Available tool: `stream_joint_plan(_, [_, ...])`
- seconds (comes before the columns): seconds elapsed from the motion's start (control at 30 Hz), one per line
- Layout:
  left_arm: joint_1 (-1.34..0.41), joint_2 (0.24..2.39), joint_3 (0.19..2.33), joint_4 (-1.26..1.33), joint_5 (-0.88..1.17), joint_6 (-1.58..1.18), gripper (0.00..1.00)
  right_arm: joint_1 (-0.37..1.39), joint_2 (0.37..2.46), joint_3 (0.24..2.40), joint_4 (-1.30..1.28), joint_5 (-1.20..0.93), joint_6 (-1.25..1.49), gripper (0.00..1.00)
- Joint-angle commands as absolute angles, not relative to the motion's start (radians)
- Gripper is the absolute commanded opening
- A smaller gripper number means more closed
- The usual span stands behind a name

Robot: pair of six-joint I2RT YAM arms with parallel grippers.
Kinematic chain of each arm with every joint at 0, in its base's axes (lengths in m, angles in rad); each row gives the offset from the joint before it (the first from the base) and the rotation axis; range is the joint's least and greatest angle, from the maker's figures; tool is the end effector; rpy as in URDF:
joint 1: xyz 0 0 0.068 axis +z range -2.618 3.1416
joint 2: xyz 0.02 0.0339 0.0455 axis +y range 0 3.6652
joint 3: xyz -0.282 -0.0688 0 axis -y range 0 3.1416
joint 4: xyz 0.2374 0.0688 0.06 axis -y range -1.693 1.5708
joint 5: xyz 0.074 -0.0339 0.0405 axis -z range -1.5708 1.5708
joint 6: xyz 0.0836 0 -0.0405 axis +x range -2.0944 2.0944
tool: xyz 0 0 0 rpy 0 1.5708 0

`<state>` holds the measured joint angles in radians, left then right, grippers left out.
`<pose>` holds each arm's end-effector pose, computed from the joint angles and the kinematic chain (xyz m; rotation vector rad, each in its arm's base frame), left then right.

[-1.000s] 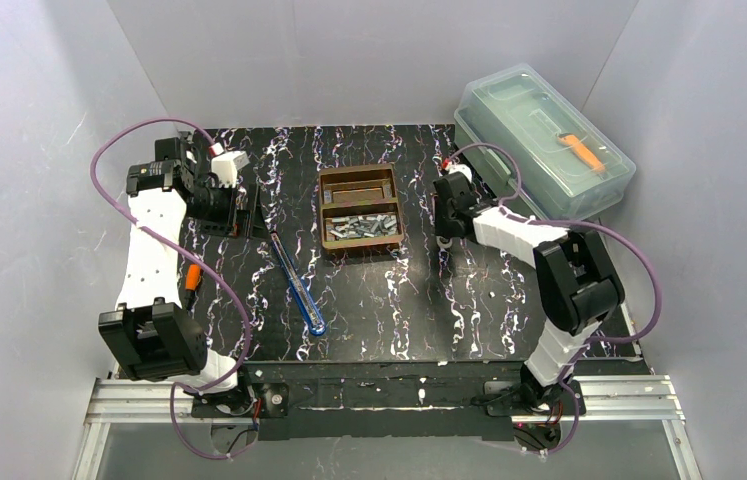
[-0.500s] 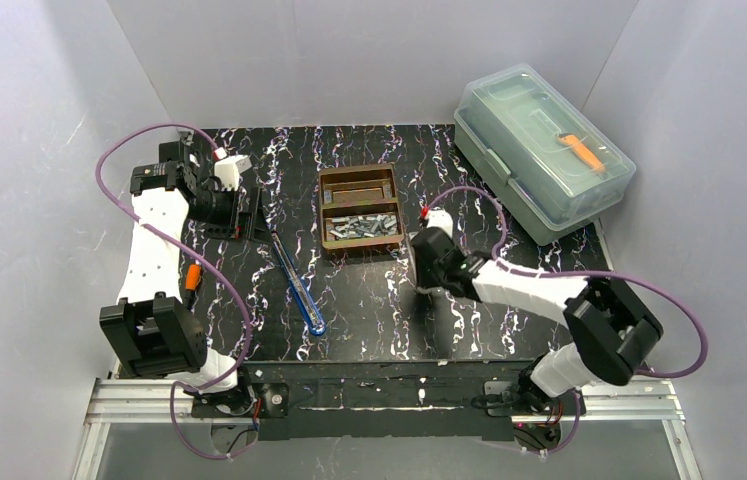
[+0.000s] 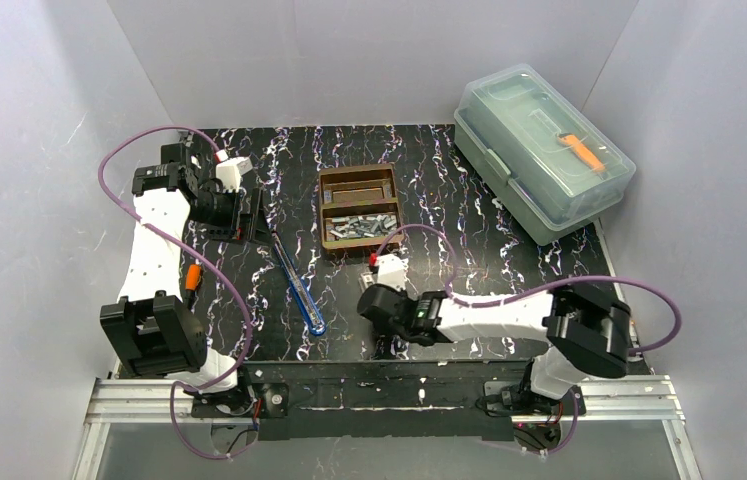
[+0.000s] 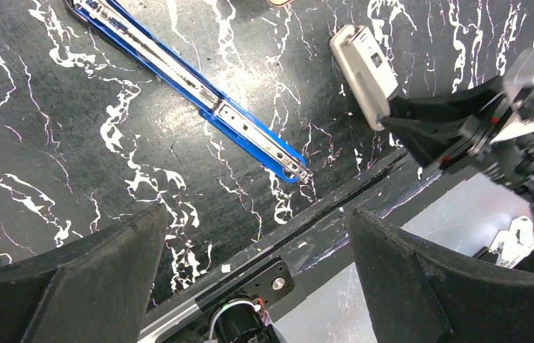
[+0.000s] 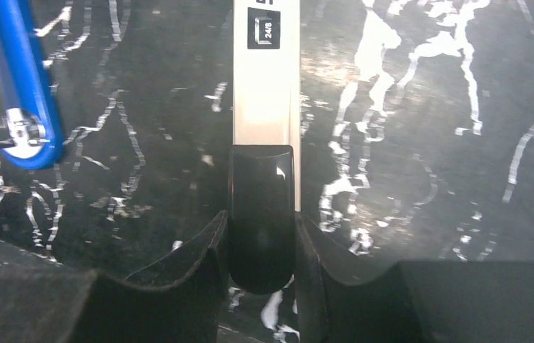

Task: Load the staples into the stapler
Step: Move the stapler to the center of the board.

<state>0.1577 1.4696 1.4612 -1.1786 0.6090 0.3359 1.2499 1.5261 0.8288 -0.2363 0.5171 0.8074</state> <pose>0.2868 -0.0028 0.3199 0.3823 2.5280 -0.6566 0.1386 0.2861 0.1709 -0.3173 2.3497 0.3450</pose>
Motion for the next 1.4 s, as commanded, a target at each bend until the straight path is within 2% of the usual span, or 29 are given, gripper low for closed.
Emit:
stream_joint_plan(0.0, [0.154, 1.431, 1.455, -1.193, 0.657, 0.347, 0.97, 1.3, 1.634, 0.912, -0.302, 0.507, 0.87, 0.25])
stream_joint_plan(0.1, [0.154, 1.433, 1.438, -1.192, 0.669, 0.357, 0.97, 1.302, 1.671, 0.954, -0.305, 0.504, 0.877, 0.3])
stream_joint_plan(0.27, [0.154, 1.427, 1.437, -1.196, 0.65, 0.363, 0.98, 1.302, 1.659, 0.989, -0.324, 0.511, 0.877, 0.54])
stream_joint_plan(0.47, [0.155, 1.406, 1.425, -1.2, 0.644, 0.362, 0.98, 1.291, 1.53, 0.982, -0.353, 0.535, 0.852, 0.69])
stream_joint_plan(0.63, [0.154, 1.407, 1.414, -1.201, 0.643, 0.36, 0.98, 1.201, 1.407, 0.994, -0.352, 0.493, 0.794, 0.72])
stream_joint_plan(0.77, [0.154, 1.396, 1.418, -1.202, 0.643, 0.358, 0.98, 1.085, 1.392, 1.02, -0.345, 0.429, 0.736, 0.73])
stream_joint_plan(1.1, [0.154, 1.368, 1.408, -1.213, 0.645, 0.349, 0.98, 0.765, 1.614, 1.232, -0.328, 0.269, 0.566, 0.74])
stream_joint_plan(1.37, [0.152, 1.444, 1.542, -1.238, 0.699, 0.273, 0.98, 0.642, 1.65, 1.336, -0.437, 0.133, 0.537, 0.77])
